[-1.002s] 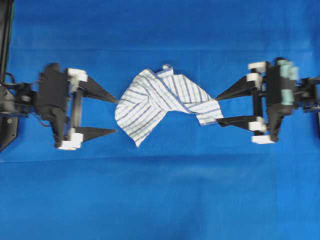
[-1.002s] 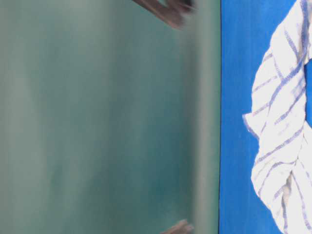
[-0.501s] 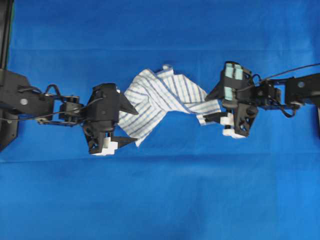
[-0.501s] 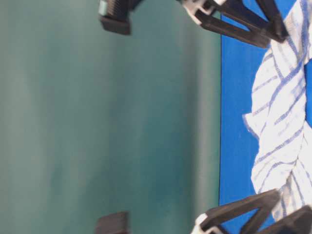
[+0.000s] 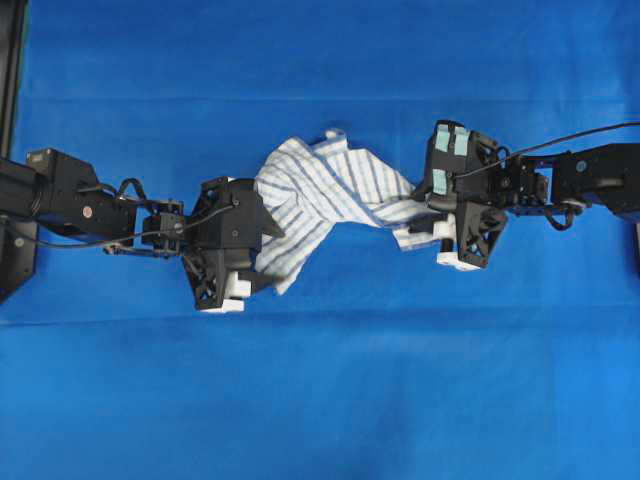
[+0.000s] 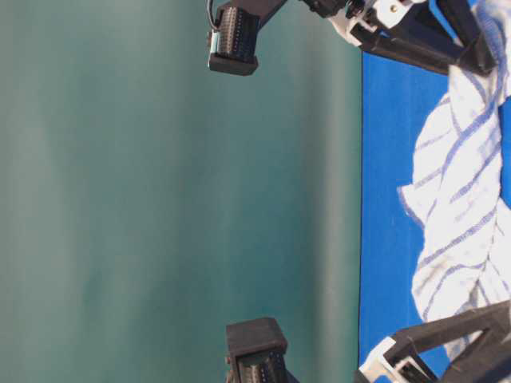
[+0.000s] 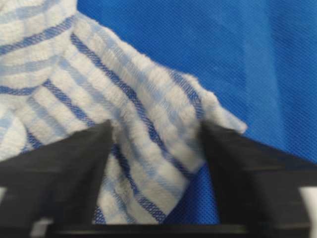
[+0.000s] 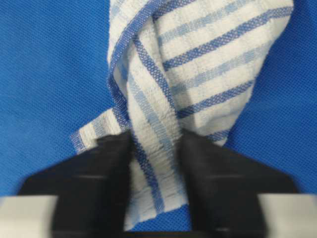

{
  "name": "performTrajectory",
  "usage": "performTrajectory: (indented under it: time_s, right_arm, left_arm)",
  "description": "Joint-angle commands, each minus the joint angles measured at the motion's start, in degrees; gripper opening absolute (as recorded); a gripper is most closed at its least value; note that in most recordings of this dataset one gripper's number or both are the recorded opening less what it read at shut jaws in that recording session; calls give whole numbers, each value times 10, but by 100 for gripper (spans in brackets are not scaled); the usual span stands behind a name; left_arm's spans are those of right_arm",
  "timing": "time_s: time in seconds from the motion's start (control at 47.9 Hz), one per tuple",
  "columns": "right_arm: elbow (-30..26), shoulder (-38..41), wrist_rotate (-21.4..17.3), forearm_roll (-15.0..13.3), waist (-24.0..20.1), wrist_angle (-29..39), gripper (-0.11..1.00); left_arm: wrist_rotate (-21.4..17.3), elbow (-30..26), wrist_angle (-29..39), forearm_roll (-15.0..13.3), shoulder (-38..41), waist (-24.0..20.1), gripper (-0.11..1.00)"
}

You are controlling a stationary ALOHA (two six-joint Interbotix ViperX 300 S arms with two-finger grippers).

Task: Lift the towel with both arms.
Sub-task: 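Move both grippers inward and pinch opposite edges of the striped towel, then lift the towel with both grippers and pull it upward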

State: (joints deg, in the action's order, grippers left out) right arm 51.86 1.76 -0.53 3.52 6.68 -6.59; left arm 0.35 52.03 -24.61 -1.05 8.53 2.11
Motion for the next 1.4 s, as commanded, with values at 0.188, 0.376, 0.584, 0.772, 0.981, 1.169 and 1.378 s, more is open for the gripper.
performTrajectory:
  time_s: [0.188, 0.376, 0.584, 0.772, 0.981, 1.169, 1.378]
  right_arm:
    - [-10, -10, 1, 2, 2, -3, 4]
    - [-13, -40, -1, 2, 1, 4, 4]
    - [-35, -129, 1, 3, 1, 63, 4]
    - [-64, -207, 5, -4, 2, 122, 4]
    - [-109, -279, 5, -19, 4, 185, 4]
    - [-159, -321, 5, -34, 8, 234, 4]
    - [-222, -340, 5, -47, 8, 285, 4]
  left_arm:
    - [-2, -8, 7, -3, -11, -11, 2]
    - [-2, -10, 45, -2, -53, -18, 1]
    - [-2, -11, 131, -2, -163, -26, 1]
    - [-3, -21, 218, -2, -272, -40, 1]
    - [-5, -51, 292, -2, -359, -50, 1]
    - [-7, -106, 360, -3, -412, -52, 1]
    - [-11, -177, 416, -2, -443, -54, 1]
